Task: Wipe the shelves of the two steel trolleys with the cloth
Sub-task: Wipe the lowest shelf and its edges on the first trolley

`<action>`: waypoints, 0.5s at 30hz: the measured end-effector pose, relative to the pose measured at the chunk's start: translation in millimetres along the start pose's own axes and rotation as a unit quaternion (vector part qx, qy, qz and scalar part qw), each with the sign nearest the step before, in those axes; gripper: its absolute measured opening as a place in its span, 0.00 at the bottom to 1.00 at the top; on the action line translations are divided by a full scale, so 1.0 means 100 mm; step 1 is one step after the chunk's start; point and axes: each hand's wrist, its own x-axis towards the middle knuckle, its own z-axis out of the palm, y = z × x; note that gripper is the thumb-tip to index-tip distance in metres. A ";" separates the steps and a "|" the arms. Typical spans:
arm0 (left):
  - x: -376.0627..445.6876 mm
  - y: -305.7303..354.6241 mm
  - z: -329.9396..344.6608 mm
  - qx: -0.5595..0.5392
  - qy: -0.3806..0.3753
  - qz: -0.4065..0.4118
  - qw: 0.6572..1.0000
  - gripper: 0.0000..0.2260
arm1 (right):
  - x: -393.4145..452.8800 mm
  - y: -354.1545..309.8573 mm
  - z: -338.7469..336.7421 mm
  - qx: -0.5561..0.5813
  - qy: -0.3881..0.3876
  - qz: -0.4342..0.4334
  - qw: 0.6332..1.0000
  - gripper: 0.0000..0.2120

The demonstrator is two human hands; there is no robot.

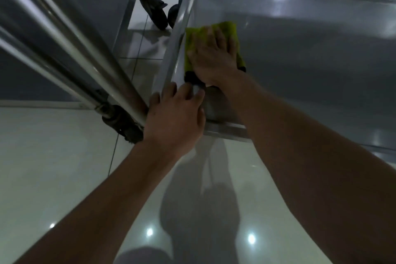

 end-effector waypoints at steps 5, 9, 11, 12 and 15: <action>0.01 0.01 -0.05 -0.005 -0.025 -0.009 1.000 0.25 | 0.14 -0.21 0.05 0.023 -0.012 -0.031 0.999 0.27; -0.01 0.03 -0.06 0.014 -0.040 -0.002 0.999 0.23 | -0.03 -0.02 0.00 0.001 0.019 -0.067 0.998 0.27; 0.01 0.08 -0.10 0.025 -0.057 -0.005 0.998 0.24 | -0.12 0.20 -0.04 -0.005 0.022 -0.048 0.999 0.27; 0.02 0.11 -0.12 0.031 -0.063 -0.005 0.998 0.23 | -0.18 0.34 -0.07 -0.012 0.022 -0.028 0.999 0.28; 0.09 0.32 -0.16 0.027 -0.062 0.011 0.998 0.18 | -0.41 0.84 -0.19 -0.033 0.036 0.031 0.998 0.27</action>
